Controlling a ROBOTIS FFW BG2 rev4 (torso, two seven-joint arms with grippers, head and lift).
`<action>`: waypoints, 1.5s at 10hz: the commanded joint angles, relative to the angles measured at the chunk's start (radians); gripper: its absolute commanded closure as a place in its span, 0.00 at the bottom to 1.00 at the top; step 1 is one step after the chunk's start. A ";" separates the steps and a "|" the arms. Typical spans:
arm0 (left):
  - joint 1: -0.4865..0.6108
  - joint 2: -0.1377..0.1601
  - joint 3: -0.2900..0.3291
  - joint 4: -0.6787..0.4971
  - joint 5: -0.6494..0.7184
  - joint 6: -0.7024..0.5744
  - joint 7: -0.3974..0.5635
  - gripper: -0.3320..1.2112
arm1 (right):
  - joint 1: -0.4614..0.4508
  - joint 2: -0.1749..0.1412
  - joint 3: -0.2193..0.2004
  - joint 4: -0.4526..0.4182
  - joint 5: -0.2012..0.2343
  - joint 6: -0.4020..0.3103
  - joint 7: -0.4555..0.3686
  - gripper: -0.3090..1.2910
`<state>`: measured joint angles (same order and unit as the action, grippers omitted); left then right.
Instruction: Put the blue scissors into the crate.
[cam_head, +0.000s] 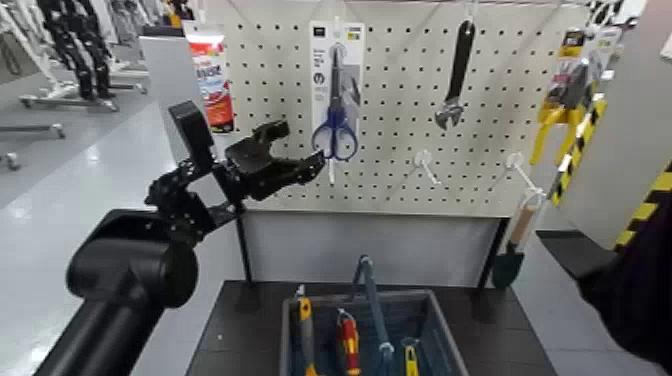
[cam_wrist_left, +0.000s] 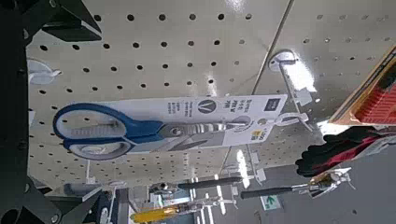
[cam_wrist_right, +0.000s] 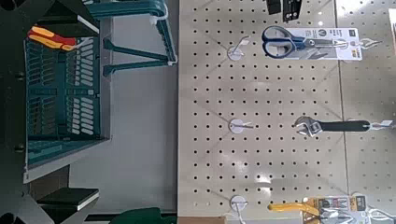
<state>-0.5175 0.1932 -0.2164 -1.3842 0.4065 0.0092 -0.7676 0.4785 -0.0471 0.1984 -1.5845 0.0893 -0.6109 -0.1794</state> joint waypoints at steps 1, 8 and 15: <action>-0.075 -0.012 -0.024 0.065 0.009 -0.025 -0.024 0.32 | -0.003 0.000 0.000 0.001 0.000 -0.001 0.001 0.25; -0.179 -0.015 -0.067 0.114 -0.002 -0.055 -0.075 0.45 | -0.008 0.000 0.000 0.001 -0.003 -0.003 0.008 0.25; -0.188 -0.014 -0.055 0.103 -0.023 -0.035 -0.085 0.98 | -0.006 0.001 0.000 0.001 -0.003 -0.004 0.011 0.25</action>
<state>-0.7061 0.1810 -0.2714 -1.2806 0.3836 -0.0243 -0.8528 0.4723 -0.0460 0.1979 -1.5831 0.0859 -0.6150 -0.1686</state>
